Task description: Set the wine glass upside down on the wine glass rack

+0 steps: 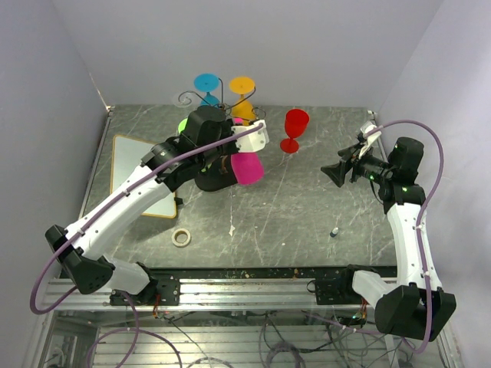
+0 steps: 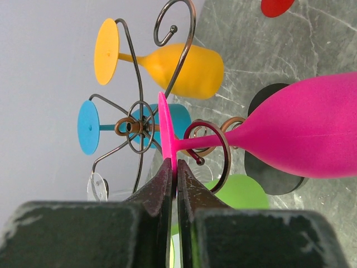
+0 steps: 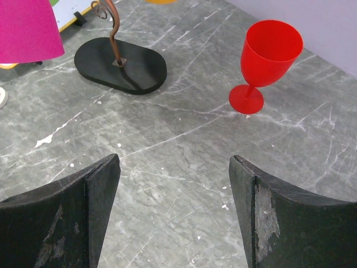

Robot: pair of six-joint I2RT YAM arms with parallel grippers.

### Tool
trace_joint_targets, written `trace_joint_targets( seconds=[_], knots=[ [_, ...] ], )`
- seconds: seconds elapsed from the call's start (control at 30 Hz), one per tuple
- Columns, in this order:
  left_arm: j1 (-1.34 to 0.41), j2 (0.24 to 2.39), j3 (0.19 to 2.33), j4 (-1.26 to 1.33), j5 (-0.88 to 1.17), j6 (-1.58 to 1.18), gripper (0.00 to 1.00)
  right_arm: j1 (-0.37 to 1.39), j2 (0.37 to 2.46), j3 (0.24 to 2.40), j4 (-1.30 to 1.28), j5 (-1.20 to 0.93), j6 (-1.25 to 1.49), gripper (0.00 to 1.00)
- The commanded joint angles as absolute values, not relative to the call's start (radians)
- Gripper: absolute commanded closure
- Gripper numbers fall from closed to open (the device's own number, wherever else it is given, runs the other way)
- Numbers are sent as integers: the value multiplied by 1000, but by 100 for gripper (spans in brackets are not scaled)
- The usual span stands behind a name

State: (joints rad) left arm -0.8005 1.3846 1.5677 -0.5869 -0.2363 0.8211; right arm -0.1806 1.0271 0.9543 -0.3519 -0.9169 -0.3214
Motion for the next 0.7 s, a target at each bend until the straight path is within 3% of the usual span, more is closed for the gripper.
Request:
trace_joint_targets(
  seconds=[0.0, 0.4, 0.67],
  knots=[
    [-807, 1387, 1564, -542, -276, 812, 88, -189, 1007, 942, -327, -930, -315, 21],
    [-807, 1383, 1551, -574, -233, 809, 76, -193, 1009, 940, -323, -930, -313, 21],
    [-807, 1371, 1542, -574, -235, 814, 75, -196, 1009, 939, -321, -929, -314, 20]
  ],
)
